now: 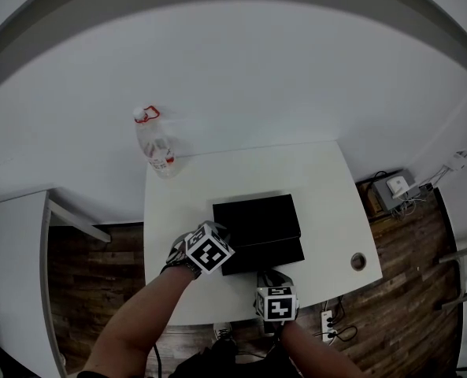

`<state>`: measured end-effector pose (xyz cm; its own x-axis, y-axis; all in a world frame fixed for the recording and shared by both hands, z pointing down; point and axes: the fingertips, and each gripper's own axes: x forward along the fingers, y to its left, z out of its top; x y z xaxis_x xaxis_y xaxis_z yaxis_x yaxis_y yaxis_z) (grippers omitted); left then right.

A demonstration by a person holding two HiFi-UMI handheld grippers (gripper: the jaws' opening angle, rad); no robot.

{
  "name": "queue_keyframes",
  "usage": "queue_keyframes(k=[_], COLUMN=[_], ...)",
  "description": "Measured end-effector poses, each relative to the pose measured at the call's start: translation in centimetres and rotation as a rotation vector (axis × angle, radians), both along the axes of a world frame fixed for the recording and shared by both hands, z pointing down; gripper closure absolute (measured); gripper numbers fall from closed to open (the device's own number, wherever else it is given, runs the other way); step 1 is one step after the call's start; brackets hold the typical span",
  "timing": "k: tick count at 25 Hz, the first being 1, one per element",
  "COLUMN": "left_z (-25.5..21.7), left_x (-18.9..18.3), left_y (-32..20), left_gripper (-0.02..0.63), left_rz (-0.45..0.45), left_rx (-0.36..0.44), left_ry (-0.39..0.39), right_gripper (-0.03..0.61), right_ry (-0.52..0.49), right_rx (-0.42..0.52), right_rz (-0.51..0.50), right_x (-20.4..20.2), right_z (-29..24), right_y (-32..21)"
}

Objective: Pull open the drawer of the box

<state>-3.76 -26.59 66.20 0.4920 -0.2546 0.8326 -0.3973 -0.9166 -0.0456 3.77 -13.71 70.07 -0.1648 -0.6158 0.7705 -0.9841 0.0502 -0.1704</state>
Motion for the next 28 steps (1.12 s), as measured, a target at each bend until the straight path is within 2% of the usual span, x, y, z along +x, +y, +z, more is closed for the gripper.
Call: queue_keyframes(k=[9,14,18,22,24,27,28], left_z=[0.1,0.2,0.1,0.2,0.0,-1.7,-2.5], left_x=[-0.1,0.0,0.0,0.1,0.0,-1.0,-1.3], left_y=[0.1,0.2,0.1,-0.1,-0.5,-1.4,-1.4], left_gripper=[0.611,0.611,0.611,0.611,0.609,0.609,0.609], left_rz=[-0.005,-0.005,-0.011,-0.022,-0.053,-0.128,-0.145], left_rx=[-0.012,-0.014,-0.013,-0.030,-0.031,0.008,0.007], left_ry=[0.001,-0.002,-0.003,0.019,0.050,0.106,0.137], right_gripper=[0.505,0.505,0.502,0.447,0.459,0.567,0.574], right_ry=[-0.025,-0.025,-0.066,-0.137,-0.161,-0.235,-0.265], right_rx=[-0.032,-0.028,-0.037,-0.009,0.013,0.028,0.030], right_rz=[0.017,0.028,0.034,0.017,0.011,-0.023,-0.044], right_x=[-0.7,-0.3,-0.1,-0.6,-0.5,-0.2,-0.1], right_z=[0.5,0.6,0.7,-0.3,-1.1,-2.4,-2.9], right_y=[4.6,4.8,4.9,5.8,7.0,9.2,10.0])
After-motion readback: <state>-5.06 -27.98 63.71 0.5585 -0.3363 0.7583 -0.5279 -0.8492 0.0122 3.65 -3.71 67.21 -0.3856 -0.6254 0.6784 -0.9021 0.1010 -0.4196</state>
